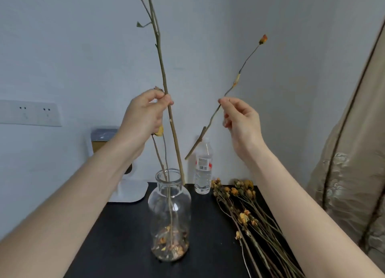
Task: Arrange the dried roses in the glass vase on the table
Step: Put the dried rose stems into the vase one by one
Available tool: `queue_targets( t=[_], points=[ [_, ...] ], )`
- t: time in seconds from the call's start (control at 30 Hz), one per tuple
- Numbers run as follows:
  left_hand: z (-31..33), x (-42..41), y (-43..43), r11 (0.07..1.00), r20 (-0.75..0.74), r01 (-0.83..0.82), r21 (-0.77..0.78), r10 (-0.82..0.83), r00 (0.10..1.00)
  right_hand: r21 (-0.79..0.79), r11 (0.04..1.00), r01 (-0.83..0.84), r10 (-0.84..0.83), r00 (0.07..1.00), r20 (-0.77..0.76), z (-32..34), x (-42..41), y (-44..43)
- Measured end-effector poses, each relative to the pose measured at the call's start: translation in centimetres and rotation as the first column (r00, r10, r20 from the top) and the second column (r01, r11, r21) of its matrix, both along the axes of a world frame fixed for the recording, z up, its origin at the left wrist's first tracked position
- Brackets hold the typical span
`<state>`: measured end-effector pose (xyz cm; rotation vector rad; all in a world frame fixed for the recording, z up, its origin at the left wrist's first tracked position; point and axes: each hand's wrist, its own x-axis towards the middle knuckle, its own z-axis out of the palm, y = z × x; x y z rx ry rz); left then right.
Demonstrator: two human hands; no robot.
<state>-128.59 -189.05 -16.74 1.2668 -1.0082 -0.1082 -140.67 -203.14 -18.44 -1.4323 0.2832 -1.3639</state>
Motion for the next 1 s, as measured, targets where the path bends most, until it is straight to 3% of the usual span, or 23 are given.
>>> queue_targets(
  t=[0.13, 0.3, 0.8, 1.0],
  points=[
    [1.5, 1.5, 0.8, 0.993, 0.061, -0.111, -0.028, 0.113, 0.992, 0.010, 0.998, -0.057, 0.057, 0.998, 0.020, 0.9, 2.2, 0.9],
    [0.3, 3.2, 0.8, 0.975, 0.071, -0.221, -0.017, 0.222, 0.973, -0.013, 0.998, -0.066, 0.065, 0.995, -0.073, 0.0, 3.7, 1.7],
    [-8.2, 4.4, -1.4, 0.977, 0.065, -0.144, 0.157, 0.135, 0.989, -0.018, 1.000, -0.026, 0.017, 0.924, -0.383, -6.2, 6.1, 1.6],
    [-11.0, 4.3, -1.1, 0.950, 0.086, -0.139, 0.278, 0.120, 0.989, -0.034, 0.996, -0.087, 0.065, 0.905, -0.421, -8.8, 6.3, 1.8]
  ],
)
